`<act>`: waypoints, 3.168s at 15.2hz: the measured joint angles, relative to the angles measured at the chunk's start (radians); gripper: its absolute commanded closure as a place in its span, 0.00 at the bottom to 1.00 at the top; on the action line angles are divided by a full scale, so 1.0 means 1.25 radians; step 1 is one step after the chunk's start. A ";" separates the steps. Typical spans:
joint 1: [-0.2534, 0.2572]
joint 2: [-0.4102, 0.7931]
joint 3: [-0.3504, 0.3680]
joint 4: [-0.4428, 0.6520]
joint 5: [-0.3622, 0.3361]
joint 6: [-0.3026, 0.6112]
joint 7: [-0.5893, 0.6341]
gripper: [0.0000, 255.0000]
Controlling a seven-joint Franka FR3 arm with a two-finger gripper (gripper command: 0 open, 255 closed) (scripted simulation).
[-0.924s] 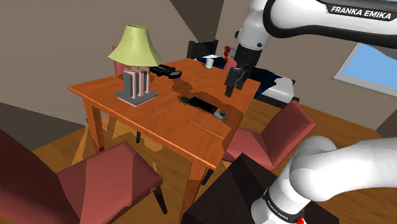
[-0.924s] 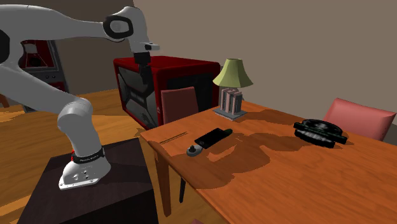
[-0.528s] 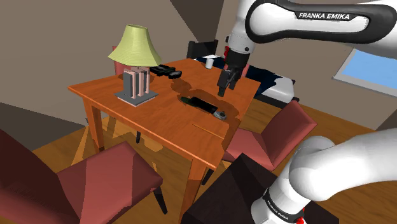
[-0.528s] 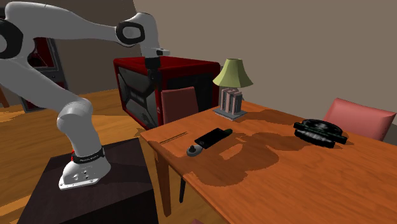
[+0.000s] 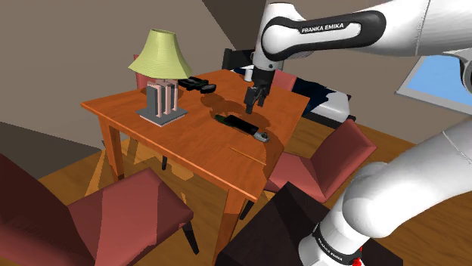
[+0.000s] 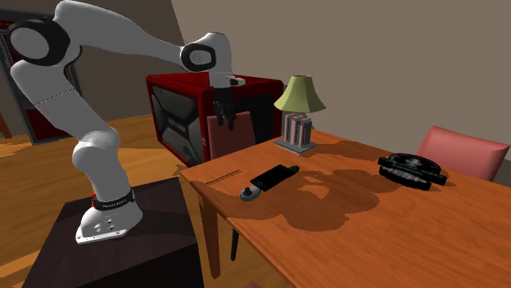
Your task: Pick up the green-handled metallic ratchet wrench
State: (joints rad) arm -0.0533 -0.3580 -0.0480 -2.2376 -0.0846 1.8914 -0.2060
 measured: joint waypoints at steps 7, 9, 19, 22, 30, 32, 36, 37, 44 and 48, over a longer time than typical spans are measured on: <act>-0.014 0.217 -0.032 0.131 -0.003 0.070 -0.063 0.00; -0.019 0.277 -0.039 0.174 0.000 0.082 -0.082 0.00; -0.056 0.604 -0.055 0.480 0.023 0.081 -0.170 0.00; -0.068 0.706 -0.053 0.588 0.028 0.069 -0.188 0.00; -0.081 0.815 -0.051 0.683 0.034 0.078 -0.203 0.00; -0.082 0.825 -0.051 0.680 0.034 0.091 -0.203 0.00; -0.082 0.826 -0.051 0.672 0.034 0.100 -0.202 1.00; -0.082 0.826 -0.051 0.672 0.034 0.100 -0.202 1.00; -0.082 0.824 -0.051 0.674 0.034 0.096 -0.202 1.00; -0.082 0.809 -0.052 0.687 0.034 0.068 -0.205 1.00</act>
State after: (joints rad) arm -0.1560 0.6536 -0.1125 -1.3784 -0.0424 1.9760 -0.4619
